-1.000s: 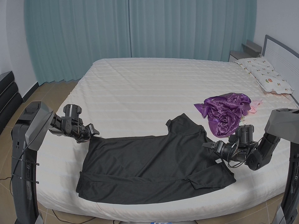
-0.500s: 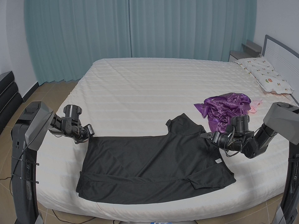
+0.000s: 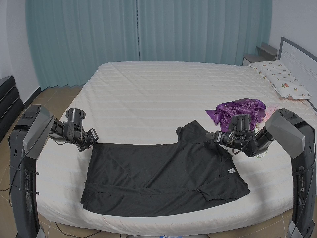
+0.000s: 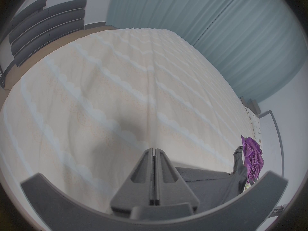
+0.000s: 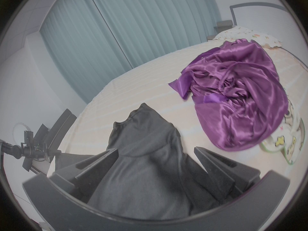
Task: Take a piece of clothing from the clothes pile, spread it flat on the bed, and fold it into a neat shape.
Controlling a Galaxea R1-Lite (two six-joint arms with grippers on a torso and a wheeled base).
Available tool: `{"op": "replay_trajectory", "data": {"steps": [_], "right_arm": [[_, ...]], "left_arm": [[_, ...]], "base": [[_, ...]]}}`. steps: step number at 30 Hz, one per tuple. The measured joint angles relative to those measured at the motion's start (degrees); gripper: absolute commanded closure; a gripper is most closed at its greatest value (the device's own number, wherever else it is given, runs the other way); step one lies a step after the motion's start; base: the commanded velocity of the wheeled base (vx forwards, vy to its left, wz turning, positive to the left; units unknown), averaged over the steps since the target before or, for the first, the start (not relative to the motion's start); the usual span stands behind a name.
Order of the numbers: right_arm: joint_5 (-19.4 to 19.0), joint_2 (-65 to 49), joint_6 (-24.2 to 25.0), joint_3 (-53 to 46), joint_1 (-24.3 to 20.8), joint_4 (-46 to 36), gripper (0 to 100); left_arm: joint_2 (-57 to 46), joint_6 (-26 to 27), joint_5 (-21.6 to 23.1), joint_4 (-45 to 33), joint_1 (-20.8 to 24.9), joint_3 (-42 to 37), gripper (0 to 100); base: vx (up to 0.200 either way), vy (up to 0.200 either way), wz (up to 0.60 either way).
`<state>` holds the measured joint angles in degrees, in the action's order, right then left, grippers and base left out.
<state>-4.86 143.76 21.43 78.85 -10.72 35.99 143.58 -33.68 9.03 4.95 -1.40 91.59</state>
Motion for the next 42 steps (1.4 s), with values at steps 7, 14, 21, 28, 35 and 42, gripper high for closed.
{"op": "replay_trajectory", "data": {"steps": [7,14,21,28,35,42], "right_arm": [[0.63,4.63,-0.61,9.87,-0.26,-4.62,0],[0.90,8.86,-0.61,17.04,-0.48,-6.07,0],[1.10,11.36,-0.35,20.10,-0.72,-7.12,0],[1.65,12.28,-0.01,21.10,-0.94,-7.30,0],[2.16,12.65,0.40,21.65,-0.72,-7.36,100],[3.06,12.56,1.30,21.67,-0.30,-7.30,100]], "left_arm": [[-0.30,-0.17,0.10,0.06,-0.05,-0.49,100],[-0.50,-0.17,0.11,0.09,-0.16,-1.02,100],[-0.72,-0.20,0.11,0.13,-0.16,-1.49,100],[-0.74,-0.17,0.10,0.13,-0.16,-1.51,100],[-0.77,-0.15,0.16,0.13,-0.22,-1.51,100],[-0.80,-0.22,0.18,0.13,-0.30,-1.49,100]], "base": [[0.000,0.000,0.00],[0.000,0.000,0.00],[0.000,0.000,0.00],[0.000,0.000,0.00],[0.000,0.000,0.00],[0.000,0.000,0.00]]}}
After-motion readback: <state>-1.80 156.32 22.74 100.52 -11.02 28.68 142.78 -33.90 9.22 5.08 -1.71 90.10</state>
